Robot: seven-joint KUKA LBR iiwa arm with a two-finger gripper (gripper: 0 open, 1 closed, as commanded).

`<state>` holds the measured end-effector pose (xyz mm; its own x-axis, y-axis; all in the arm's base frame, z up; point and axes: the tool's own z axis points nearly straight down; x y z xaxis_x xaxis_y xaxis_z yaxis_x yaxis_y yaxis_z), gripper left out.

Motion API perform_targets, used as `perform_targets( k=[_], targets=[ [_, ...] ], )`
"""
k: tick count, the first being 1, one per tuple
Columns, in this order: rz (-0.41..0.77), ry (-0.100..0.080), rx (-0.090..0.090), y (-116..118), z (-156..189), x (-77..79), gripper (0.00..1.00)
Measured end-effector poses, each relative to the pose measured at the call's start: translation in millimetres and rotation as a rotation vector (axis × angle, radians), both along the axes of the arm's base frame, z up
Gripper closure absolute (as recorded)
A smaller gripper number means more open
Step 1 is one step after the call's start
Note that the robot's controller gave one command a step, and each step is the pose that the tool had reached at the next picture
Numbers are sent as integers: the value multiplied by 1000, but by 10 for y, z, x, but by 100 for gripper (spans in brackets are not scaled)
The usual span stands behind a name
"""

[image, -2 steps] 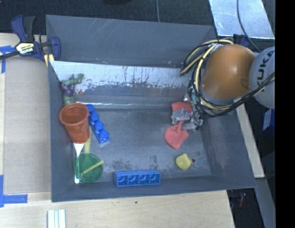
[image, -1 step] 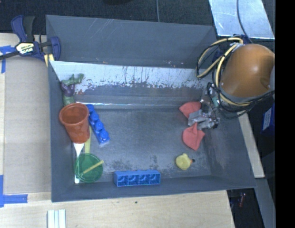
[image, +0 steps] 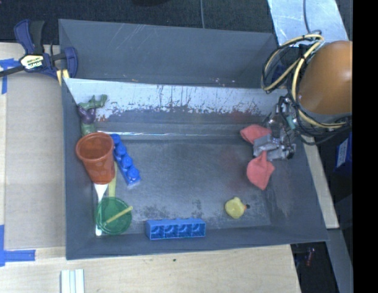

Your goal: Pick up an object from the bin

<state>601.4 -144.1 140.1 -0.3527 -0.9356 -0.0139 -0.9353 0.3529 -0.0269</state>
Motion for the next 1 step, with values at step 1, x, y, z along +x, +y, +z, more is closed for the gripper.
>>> perform_targets(
  k=[1],
  targets=[
    [-4, -8, 1, 20, 380, 16, 100]
  ],
)
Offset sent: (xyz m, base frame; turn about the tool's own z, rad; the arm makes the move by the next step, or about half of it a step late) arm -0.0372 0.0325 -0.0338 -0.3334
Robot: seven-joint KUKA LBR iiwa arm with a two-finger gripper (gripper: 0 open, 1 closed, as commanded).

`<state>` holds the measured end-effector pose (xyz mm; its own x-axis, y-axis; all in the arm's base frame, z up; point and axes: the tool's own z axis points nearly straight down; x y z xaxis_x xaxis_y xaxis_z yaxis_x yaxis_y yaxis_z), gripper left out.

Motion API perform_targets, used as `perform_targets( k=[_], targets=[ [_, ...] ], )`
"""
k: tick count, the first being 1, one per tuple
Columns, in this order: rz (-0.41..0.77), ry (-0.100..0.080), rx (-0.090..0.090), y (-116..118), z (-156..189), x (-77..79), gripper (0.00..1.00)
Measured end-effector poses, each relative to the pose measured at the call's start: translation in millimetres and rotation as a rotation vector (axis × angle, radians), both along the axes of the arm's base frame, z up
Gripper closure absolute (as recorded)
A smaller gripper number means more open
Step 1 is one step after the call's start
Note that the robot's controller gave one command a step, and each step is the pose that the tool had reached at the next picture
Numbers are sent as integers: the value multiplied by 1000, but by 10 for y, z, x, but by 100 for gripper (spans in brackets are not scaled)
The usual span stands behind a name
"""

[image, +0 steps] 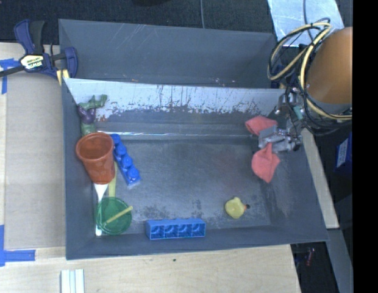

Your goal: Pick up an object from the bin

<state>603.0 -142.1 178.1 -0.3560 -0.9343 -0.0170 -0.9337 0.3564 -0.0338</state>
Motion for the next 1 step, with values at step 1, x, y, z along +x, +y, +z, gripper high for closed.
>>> perform_targets(
  k=[1],
  targets=[
    [316, 1, -11, 234, -578, -304, 100]
  ],
)
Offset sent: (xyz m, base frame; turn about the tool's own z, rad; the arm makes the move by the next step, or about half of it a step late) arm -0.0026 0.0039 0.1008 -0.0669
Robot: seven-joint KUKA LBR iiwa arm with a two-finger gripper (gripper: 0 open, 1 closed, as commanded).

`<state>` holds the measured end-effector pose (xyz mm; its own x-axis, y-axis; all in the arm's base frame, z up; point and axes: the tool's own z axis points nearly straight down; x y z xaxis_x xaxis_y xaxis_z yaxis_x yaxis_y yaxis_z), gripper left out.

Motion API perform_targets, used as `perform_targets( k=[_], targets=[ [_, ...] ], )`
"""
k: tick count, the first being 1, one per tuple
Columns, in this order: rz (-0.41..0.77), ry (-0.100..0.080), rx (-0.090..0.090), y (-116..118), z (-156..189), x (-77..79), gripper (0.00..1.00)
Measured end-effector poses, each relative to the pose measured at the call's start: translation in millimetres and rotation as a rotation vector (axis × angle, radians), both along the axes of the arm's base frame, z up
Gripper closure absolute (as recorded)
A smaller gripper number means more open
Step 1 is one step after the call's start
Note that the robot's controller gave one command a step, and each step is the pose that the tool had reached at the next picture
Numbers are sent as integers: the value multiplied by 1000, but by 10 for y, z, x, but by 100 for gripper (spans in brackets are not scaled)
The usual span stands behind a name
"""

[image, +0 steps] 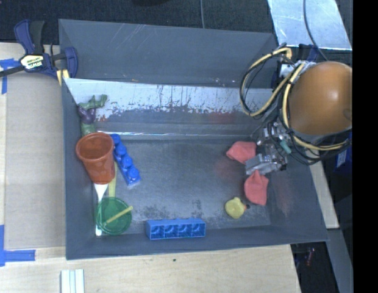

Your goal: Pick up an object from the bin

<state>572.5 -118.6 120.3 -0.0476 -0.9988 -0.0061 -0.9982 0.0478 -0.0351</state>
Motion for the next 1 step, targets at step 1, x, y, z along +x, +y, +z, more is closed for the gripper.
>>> perform_targets(
  k=[1],
  targets=[
    [-80, -2, 4, -77, 596, 111, 100]
  ],
)
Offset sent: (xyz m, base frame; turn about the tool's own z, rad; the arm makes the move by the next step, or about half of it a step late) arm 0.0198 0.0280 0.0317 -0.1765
